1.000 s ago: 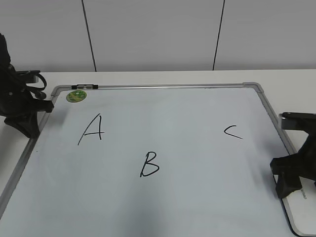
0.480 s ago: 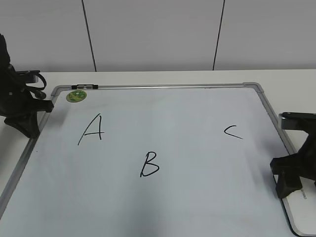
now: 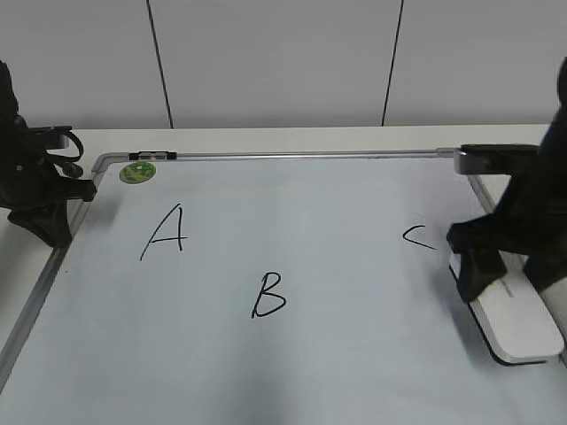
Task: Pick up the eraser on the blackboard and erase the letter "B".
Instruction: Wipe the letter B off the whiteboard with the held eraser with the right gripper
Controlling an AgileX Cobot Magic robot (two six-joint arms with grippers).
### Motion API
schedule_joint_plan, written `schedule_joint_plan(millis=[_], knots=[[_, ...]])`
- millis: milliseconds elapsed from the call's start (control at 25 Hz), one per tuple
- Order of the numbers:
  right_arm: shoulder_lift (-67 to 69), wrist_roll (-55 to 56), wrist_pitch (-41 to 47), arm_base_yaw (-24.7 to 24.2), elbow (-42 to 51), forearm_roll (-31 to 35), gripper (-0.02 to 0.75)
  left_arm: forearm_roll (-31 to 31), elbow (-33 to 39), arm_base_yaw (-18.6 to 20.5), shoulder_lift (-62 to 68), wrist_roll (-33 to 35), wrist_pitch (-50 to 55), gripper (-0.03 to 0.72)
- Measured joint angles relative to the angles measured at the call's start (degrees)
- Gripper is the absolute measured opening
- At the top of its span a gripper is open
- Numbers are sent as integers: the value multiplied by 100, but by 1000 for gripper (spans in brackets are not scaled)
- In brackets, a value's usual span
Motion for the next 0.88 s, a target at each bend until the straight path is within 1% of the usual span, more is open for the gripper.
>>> schedule_joint_plan(millis=[200, 520, 680, 880], knots=[[501, -13, 478, 416, -990, 0, 522, -11, 0, 0, 0, 0, 0, 23], [1445, -13, 835, 655, -2266, 109, 522, -11, 0, 0, 0, 0, 0, 23], [1832, -13, 987, 1010, -2784, 131, 521, -11, -5, 0, 0, 0, 0, 23], [2419, -13, 1125, 1587, -3386, 154, 522, -11, -5, 0, 0, 0, 0, 23]])
